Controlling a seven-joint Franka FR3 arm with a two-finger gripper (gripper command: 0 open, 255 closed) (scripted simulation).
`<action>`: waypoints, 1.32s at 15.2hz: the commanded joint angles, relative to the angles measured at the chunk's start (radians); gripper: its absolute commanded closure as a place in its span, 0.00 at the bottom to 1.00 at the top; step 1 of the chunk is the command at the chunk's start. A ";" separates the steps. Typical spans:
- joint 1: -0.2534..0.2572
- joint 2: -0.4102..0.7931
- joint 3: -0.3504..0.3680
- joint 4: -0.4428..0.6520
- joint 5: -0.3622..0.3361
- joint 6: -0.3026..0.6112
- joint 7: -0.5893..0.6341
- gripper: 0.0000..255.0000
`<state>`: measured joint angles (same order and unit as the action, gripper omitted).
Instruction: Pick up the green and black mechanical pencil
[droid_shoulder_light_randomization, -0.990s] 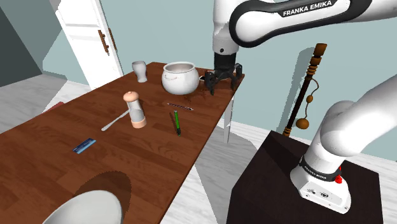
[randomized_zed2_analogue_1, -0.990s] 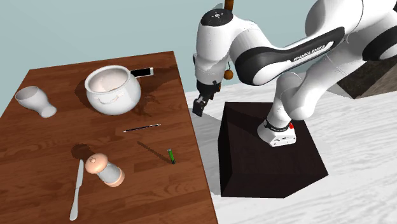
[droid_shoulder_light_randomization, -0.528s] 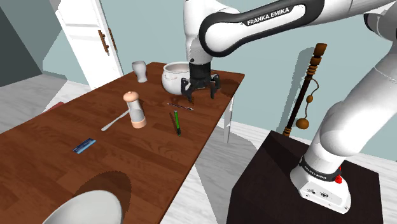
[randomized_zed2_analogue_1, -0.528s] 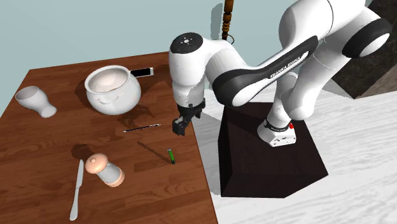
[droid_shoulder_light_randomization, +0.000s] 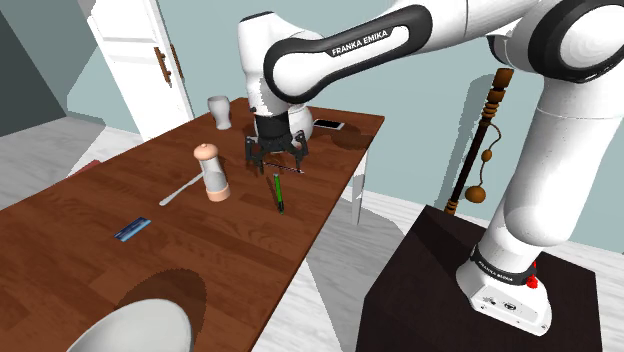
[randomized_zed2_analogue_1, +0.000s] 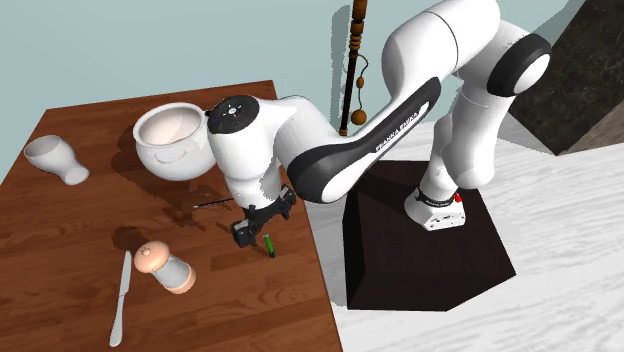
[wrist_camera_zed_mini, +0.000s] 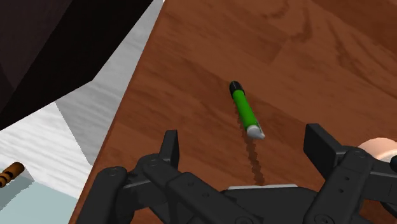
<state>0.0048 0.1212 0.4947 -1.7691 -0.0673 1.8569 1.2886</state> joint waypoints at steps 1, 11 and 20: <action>0.010 0.047 0.000 0.029 -0.018 0.011 0.034 0.00; 0.012 0.066 -0.003 -0.037 -0.029 0.094 0.043 1.00; 0.011 0.062 -0.002 -0.028 -0.027 0.082 0.041 1.00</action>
<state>0.0159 0.1860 0.4918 -1.8004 -0.0959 1.9443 1.3296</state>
